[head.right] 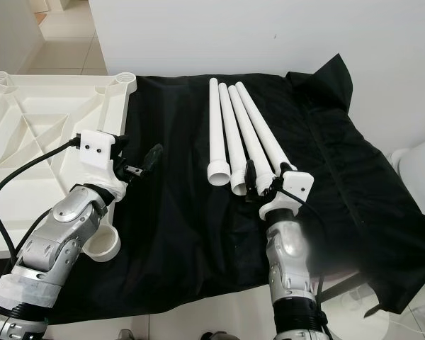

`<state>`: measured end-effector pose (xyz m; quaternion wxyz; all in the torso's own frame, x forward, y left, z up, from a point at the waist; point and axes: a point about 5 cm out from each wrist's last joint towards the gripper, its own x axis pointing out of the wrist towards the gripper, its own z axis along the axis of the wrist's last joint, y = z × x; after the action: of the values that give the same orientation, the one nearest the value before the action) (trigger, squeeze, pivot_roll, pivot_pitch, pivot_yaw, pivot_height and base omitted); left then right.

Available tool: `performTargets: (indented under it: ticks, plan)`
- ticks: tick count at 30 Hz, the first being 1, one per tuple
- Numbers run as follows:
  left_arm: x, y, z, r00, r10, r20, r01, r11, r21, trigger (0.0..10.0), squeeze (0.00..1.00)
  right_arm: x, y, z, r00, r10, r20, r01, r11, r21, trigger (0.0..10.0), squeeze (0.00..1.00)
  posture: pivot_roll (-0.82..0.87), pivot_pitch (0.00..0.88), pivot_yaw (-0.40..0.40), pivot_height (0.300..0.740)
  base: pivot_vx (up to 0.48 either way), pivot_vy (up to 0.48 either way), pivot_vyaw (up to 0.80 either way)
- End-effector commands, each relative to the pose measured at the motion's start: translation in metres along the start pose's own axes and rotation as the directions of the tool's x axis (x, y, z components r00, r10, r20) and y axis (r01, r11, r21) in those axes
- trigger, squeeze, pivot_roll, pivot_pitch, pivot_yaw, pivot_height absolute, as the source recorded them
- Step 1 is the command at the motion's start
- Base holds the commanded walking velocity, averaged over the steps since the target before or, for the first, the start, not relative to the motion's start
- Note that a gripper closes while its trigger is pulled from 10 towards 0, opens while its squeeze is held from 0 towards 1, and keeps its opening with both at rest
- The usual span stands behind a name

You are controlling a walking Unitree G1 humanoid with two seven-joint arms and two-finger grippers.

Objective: Building children table

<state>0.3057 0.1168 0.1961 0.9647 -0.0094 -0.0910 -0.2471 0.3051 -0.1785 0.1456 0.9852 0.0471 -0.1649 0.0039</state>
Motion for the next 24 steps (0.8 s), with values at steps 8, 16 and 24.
performTargets:
  ticks: [8,16,24]
  plan:
    - [0.001,-0.007,0.003,0.993,-0.119,0.003,0.119,0.993,-0.001,10.0,0.0,0.001,-0.008,-0.006,0.999,-0.045,-0.025,0.044,0.998,-0.043,4.5,0.0,-0.01,0.094,-0.034,0.74,0.0,0.0,0.0]
    - [0.002,-0.006,0.003,0.993,-0.12,0.003,0.12,0.993,-0.002,10.0,0.0,0.003,-0.012,-0.018,0.992,-0.066,-0.105,0.061,0.997,-0.055,10.0,0.0,-0.01,0.09,-0.026,0.74,0.0,0.0,0.0]
    - [0.003,-0.006,0.003,0.993,-0.122,0.002,0.122,0.993,0.003,10.0,0.0,0.01,-0.021,-0.027,0.983,-0.071,-0.171,0.056,0.994,-0.093,10.0,0.93,-0.01,0.089,-0.024,0.74,0.0,0.0,0.0]
